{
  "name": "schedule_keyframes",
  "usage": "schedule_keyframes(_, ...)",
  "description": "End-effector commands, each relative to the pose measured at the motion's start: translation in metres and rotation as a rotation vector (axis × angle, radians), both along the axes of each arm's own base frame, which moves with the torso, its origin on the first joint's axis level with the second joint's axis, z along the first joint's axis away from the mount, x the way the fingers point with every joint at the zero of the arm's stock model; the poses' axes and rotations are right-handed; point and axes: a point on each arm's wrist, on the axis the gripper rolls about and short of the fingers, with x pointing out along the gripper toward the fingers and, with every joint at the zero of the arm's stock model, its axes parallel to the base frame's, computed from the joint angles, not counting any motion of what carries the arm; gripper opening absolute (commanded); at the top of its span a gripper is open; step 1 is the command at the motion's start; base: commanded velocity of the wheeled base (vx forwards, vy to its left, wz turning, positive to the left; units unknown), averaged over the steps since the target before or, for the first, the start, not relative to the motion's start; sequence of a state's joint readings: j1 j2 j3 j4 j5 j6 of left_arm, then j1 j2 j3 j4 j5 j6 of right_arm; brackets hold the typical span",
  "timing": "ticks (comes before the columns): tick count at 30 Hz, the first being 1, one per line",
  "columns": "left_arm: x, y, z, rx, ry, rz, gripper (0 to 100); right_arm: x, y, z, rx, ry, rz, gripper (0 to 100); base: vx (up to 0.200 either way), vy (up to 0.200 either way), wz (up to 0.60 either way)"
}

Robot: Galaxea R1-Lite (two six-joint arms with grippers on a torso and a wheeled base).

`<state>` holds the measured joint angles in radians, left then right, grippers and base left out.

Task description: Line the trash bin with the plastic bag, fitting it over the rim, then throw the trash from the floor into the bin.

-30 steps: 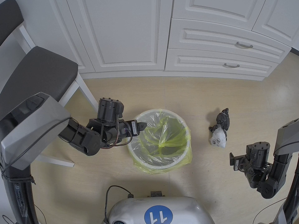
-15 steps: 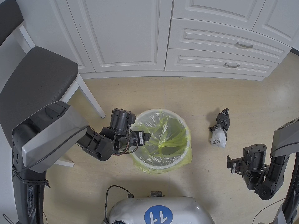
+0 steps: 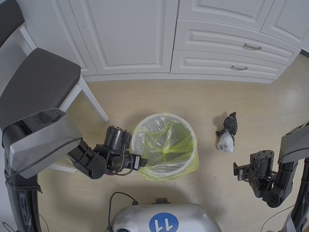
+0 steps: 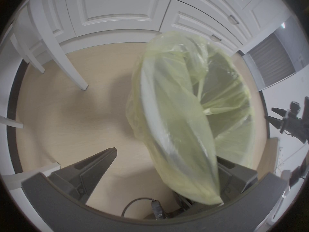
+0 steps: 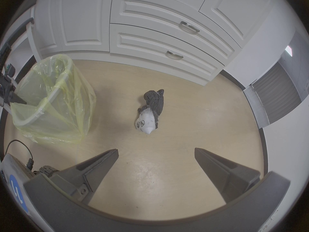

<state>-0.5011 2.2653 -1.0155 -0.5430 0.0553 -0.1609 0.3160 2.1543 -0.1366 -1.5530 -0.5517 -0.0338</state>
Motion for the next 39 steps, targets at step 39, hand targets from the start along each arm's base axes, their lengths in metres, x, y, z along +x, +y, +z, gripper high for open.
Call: schedule_keyframes(39, 0.015, -0.001, -0.014, -0.198, -0.086, 0.053, 100, 0.072, 0.016, 0.009, 0.177, -0.214, 0.153, 100, 0.000, 0.000, 0.00)
